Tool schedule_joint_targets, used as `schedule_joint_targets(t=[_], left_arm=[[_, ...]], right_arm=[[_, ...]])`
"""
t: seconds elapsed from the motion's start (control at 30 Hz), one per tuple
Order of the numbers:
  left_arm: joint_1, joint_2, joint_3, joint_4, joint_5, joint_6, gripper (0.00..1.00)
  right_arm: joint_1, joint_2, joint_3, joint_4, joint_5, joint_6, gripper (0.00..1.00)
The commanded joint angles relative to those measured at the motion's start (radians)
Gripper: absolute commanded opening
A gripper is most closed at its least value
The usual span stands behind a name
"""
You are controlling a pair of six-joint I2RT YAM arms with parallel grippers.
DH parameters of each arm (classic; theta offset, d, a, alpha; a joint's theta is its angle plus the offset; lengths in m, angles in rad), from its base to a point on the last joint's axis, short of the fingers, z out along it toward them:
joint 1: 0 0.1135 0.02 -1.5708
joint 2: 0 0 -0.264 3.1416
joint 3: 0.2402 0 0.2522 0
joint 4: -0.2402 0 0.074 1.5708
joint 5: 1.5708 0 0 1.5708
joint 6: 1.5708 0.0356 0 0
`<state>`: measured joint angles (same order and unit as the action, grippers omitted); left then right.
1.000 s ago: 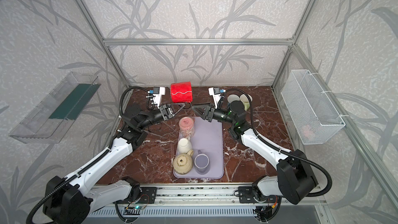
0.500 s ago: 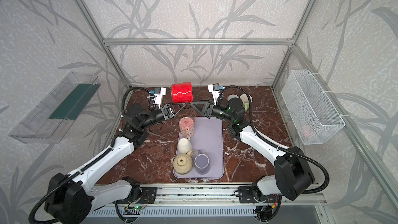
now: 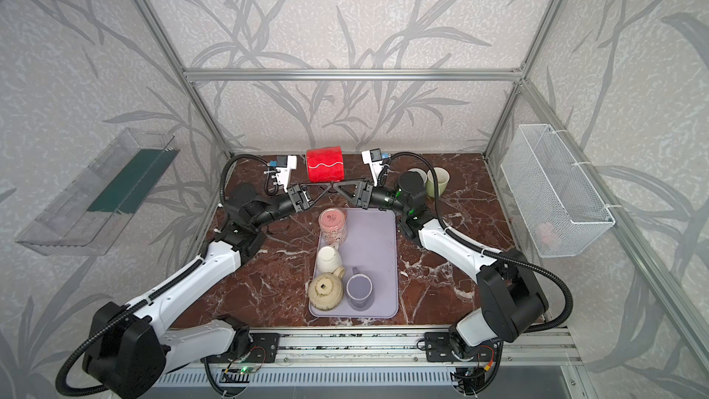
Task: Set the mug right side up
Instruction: 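Close the right gripper on the red mug's rim beside the left gripper, then hold the red mug between both grippers above the tray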
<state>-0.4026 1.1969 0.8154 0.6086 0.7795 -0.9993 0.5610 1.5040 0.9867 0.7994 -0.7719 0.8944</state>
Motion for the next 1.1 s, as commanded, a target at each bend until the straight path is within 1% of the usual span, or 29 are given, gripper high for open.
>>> schedule_joint_targets(t=[0.0,0.07,0.13,0.17,0.23,0.27,0.47,0.53,0.7,0.8,0.93,1.07], left_arm=[[-0.015,0.021,0.011,0.143,0.072,-0.022,0.0],[-0.015,0.03,0.009,0.154,0.071,-0.031,0.0],[-0.015,0.03,0.011,0.157,0.073,-0.031,0.0],[-0.015,0.026,0.011,0.154,0.073,-0.029,0.0],[-0.015,0.02,0.013,0.137,0.074,-0.015,0.0],[-0.015,0.017,0.014,0.128,0.074,-0.009,0.0],[-0.015,0.002,0.012,0.075,0.063,0.025,0.01],[-0.015,-0.011,0.017,0.03,0.053,0.05,0.06],[-0.015,-0.07,0.031,-0.158,-0.023,0.181,0.27],[-0.016,-0.086,0.035,-0.201,-0.037,0.21,0.36],[-0.016,-0.083,0.033,-0.207,-0.045,0.211,0.38],[-0.015,-0.079,0.034,-0.207,-0.048,0.212,0.34]], right_arm=[[0.015,0.017,0.056,0.067,-0.019,0.014,0.29],[0.017,0.026,0.06,0.074,-0.021,0.017,0.28],[0.02,0.031,0.061,0.083,-0.019,0.024,0.24],[0.018,0.032,0.06,0.088,-0.018,0.027,0.19],[0.018,0.026,0.055,0.085,-0.009,0.02,0.04],[0.019,0.021,0.052,0.082,-0.005,0.013,0.0],[0.017,-0.012,0.029,0.069,0.02,-0.006,0.0],[0.016,-0.029,0.021,0.055,0.031,-0.021,0.0],[0.009,-0.075,0.002,0.023,0.052,-0.051,0.0],[0.003,-0.092,-0.014,0.016,0.062,-0.058,0.0],[-0.001,-0.1,-0.029,0.02,0.065,-0.058,0.0],[-0.003,-0.101,-0.036,0.027,0.063,-0.055,0.0]])
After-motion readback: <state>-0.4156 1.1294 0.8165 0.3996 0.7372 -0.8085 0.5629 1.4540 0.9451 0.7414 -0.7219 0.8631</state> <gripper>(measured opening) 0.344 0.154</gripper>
